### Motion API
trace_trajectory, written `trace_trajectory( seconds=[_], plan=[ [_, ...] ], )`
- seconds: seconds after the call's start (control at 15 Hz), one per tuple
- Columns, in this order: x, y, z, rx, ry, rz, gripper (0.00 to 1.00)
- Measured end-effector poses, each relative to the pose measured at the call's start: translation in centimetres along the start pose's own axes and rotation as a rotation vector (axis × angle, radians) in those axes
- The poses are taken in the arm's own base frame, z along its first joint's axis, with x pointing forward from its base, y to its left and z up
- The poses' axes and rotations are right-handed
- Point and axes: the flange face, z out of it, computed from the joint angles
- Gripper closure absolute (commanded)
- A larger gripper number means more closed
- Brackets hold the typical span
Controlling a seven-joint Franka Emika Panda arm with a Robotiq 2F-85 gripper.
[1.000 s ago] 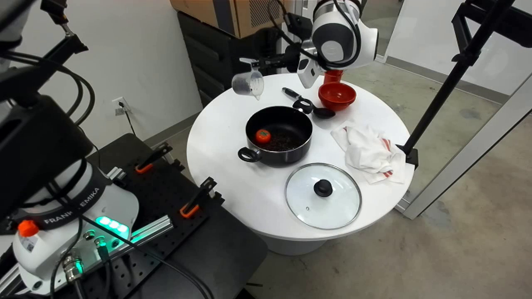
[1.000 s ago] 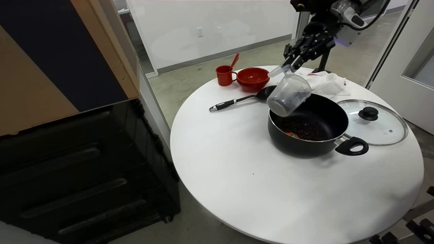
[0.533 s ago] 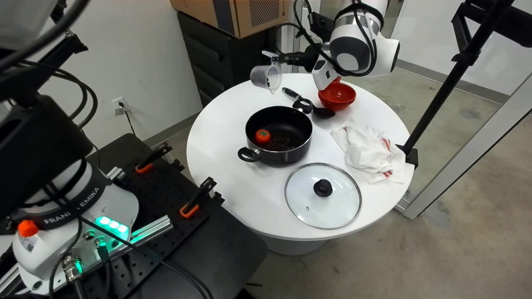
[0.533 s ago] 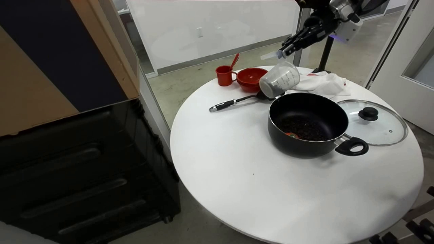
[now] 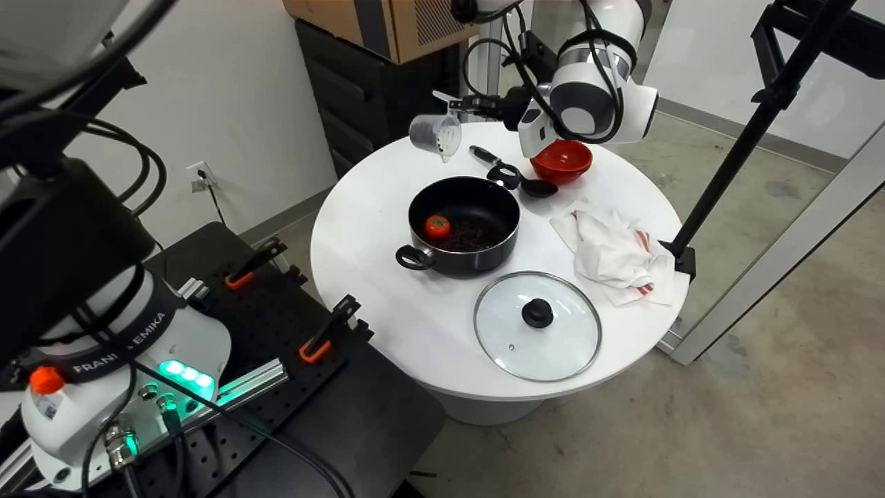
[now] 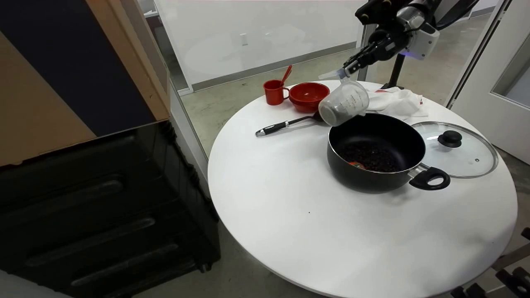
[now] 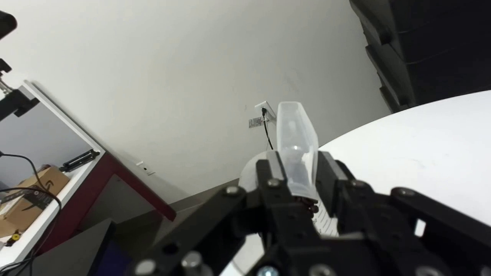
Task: Move the object from the measuring cup into the pot
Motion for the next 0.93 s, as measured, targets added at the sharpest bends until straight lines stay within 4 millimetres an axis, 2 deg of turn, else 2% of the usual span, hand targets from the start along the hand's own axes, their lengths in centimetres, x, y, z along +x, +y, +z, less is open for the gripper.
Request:
trace_trajectory(
  seconds=[0.2, 0.27, 0.47, 0.53, 0.73, 0.93],
  plan=[
    [1.4, 0.0, 0.6, -0.07, -0.024, 0.058, 0.93],
    [2.0, 0.0, 0.9, -0.097, -0.028, 0.069, 0.74],
    [2.7, -0.1, 1.0, -0.101, -0.03, 0.078, 0.74],
    [2.6, -0.1, 1.0, -0.101, -0.03, 0.077, 0.93],
    [2.7, -0.1, 1.0, -0.1, -0.032, 0.069, 0.93],
    [1.8, 0.2, 1.3, -0.118, -0.054, -0.024, 0.93]
  ],
)
